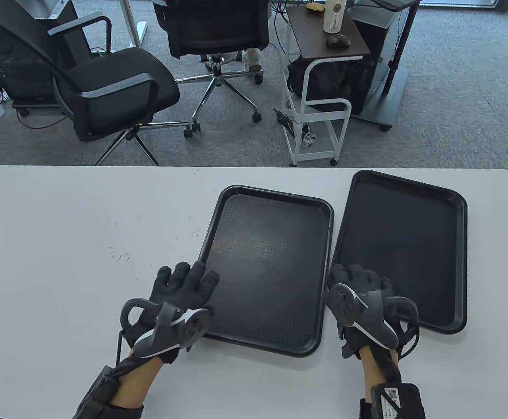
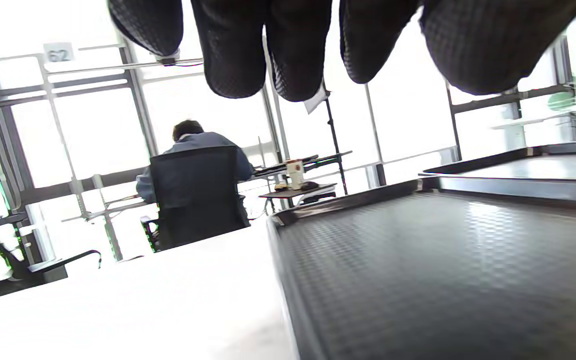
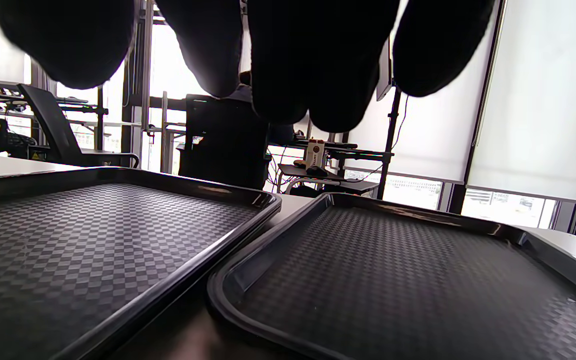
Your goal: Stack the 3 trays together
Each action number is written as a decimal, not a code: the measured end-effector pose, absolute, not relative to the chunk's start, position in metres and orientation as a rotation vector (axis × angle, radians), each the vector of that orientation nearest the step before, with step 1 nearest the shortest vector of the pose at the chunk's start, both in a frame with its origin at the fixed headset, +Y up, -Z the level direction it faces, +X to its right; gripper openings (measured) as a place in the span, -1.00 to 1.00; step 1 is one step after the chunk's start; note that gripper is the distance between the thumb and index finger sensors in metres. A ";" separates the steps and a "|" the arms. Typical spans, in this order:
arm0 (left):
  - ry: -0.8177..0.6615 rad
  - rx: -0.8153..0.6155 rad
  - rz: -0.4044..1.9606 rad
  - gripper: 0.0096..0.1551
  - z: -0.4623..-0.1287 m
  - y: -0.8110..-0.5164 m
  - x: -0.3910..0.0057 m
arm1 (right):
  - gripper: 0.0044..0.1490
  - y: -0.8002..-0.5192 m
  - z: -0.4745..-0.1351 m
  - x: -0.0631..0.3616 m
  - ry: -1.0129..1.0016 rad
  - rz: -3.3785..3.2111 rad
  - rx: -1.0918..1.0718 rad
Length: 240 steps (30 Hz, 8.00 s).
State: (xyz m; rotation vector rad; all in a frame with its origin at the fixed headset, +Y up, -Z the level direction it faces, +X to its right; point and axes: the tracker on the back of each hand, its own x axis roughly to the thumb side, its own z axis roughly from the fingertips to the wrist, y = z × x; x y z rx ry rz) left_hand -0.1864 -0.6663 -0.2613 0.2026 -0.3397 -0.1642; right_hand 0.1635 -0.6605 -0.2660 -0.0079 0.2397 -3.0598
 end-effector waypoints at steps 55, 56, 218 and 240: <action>-0.236 0.098 -0.058 -0.14 -0.277 -0.682 -0.217 | -0.36 -0.656 -0.259 0.157 1.029 -2.585 0.121; -0.236 0.099 -0.057 -0.15 -0.277 -0.682 -0.217 | -0.35 -0.653 -0.256 0.154 1.061 -2.584 0.105; -0.218 -0.022 -0.054 -0.16 -0.286 -0.686 -0.220 | -0.26 -0.654 -0.254 0.084 0.580 -2.952 -0.418; -0.291 -0.003 -0.074 -0.16 -0.281 -0.686 -0.203 | -0.24 -0.670 -0.270 0.162 0.548 -2.848 -0.018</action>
